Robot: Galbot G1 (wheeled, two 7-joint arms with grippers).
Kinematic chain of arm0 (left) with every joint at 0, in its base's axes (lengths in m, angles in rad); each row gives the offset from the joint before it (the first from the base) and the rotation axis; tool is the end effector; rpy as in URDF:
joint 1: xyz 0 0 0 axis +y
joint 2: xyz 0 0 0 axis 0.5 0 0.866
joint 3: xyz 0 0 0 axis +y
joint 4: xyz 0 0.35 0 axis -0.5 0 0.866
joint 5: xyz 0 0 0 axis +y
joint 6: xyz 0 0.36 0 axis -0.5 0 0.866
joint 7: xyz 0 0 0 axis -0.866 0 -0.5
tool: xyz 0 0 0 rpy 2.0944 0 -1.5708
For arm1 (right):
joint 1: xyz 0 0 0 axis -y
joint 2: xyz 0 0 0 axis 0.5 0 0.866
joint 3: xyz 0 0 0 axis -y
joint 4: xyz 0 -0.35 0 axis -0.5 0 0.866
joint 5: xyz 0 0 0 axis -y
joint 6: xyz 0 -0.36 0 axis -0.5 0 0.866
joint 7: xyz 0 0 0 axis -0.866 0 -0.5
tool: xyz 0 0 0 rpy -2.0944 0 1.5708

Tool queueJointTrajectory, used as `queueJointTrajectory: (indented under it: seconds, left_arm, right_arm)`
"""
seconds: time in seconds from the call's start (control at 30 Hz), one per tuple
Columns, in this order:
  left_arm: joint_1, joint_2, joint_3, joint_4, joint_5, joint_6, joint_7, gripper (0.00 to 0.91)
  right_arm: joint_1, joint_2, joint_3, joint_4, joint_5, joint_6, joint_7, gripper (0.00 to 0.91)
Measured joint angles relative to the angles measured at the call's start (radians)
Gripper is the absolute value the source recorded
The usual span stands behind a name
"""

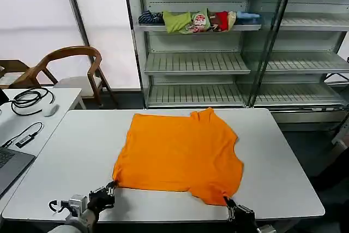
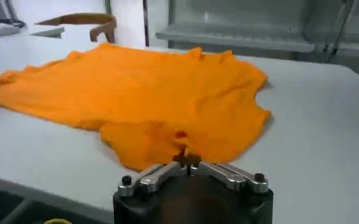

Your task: Fold and organize the clothes.

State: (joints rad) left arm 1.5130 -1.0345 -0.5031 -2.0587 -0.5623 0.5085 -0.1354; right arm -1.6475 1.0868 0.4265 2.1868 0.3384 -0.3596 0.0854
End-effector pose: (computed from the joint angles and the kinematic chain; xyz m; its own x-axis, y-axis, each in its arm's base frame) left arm 0.2126 0.0870 -0.2850 -0.8368 0.1309 0.5317 0.1382 0.9901 -0.0263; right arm 0.1628 -0.0409 -0.2799 -0.8815 -0.2291 0.4129 -0.2652 0.9637 -0.0313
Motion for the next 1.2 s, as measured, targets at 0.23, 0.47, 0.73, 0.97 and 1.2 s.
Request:
queueJointTrajectory:
  seconds: [0.23, 0.47, 0.73, 0.97, 1.2]
  left_arm:
    - [-0.061, 0.002, -0.007, 0.023, -0.053, -0.016, 0.017, 0.030]
    - [-0.162, -0.014, 0.016, 0.076, -0.103, -0.025, 0.023, 0.030]
    - [-0.269, -0.029, 0.054, 0.159, -0.131, -0.036, 0.040, 0.030]
    - [-0.343, -0.039, 0.089, 0.235, -0.140, -0.050, 0.051, 0.030]
    - [-0.402, -0.044, 0.113, 0.300, -0.144, -0.058, 0.057, 0.030]
  right_arm:
    - [0.109, 0.003, -0.006, -0.033, 0.021, -0.033, 0.004, 0.000]
    - [0.229, 0.011, -0.025, -0.093, 0.028, -0.057, 0.000, 0.000]
    - [0.340, 0.028, -0.055, -0.178, 0.016, -0.061, -0.010, 0.000]
    - [0.413, 0.046, -0.083, -0.252, 0.004, -0.060, -0.013, 0.000]
    - [0.466, 0.059, -0.106, -0.309, -0.013, -0.055, -0.021, 0.000]
